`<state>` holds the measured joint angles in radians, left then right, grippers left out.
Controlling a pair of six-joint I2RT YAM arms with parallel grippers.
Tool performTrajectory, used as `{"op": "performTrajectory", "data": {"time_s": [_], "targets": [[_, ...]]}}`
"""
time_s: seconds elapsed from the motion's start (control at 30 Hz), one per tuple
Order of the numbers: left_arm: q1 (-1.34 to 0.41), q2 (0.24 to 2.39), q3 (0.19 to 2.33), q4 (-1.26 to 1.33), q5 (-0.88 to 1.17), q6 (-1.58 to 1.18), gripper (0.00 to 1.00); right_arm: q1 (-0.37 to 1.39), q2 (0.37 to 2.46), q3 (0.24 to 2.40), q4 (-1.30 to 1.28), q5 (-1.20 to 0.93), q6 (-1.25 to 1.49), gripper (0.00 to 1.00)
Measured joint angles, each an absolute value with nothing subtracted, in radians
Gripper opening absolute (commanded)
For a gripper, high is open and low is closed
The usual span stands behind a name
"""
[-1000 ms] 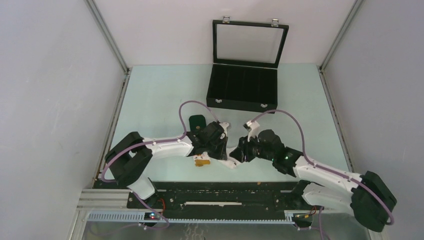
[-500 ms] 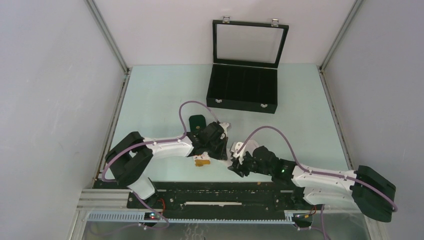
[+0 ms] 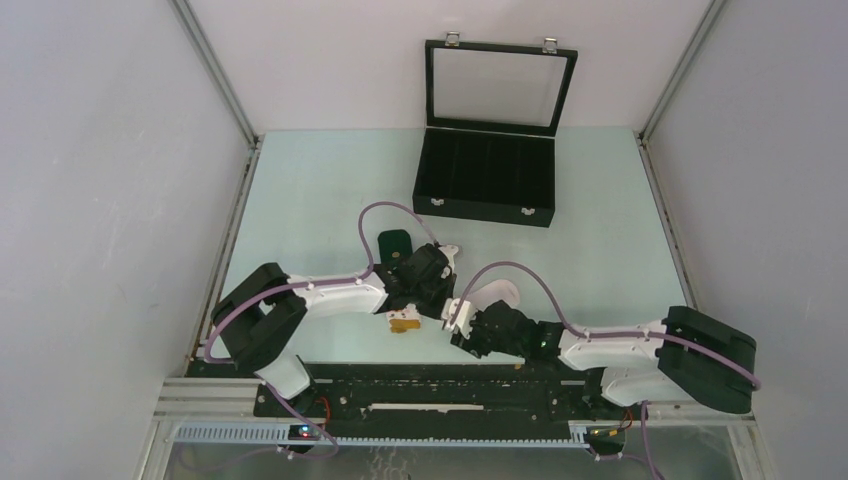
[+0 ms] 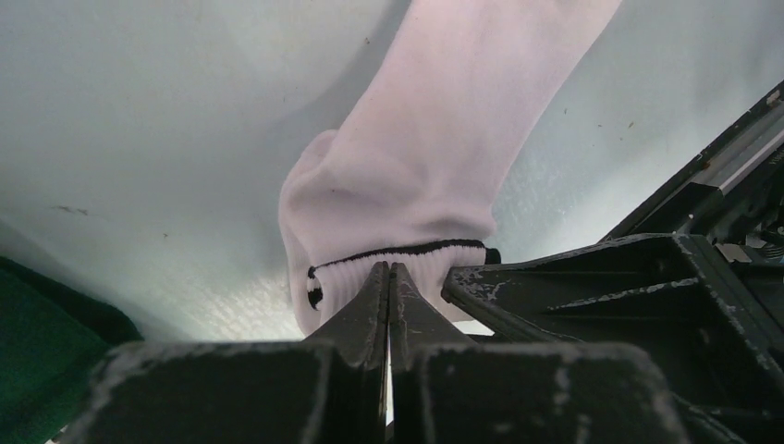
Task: Roll the socks
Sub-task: Roll a pair of socks at the center of the board.
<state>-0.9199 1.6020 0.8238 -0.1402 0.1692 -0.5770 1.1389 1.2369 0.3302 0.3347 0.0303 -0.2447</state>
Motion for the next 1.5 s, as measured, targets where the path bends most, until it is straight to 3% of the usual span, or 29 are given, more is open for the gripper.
{"op": "performTrajectory", "data": {"time_s": [0.13,0.43,0.57,1.13,1.5], "targets": [[-0.92,1.603,0.824,-0.14,0.169,-0.577,0.0,1.158,1.279,0.347,0.34,0.067,-0.257,0.44],[-0.92,1.604,0.824,-0.144,0.157,-0.577,0.0,1.172,1.36,0.414,0.305,0.144,-0.262,0.2],[-0.92,1.604,0.824,-0.147,0.141,-0.576,0.0,1.172,1.394,0.452,0.285,0.157,-0.236,0.0],[-0.907,1.436,0.78,-0.236,0.077,-0.589,0.0,1.108,1.396,0.474,0.268,0.063,-0.041,0.0],[-0.876,1.326,0.779,-0.276,0.054,-0.595,0.0,0.891,1.367,0.421,0.315,-0.204,0.22,0.0]]}}
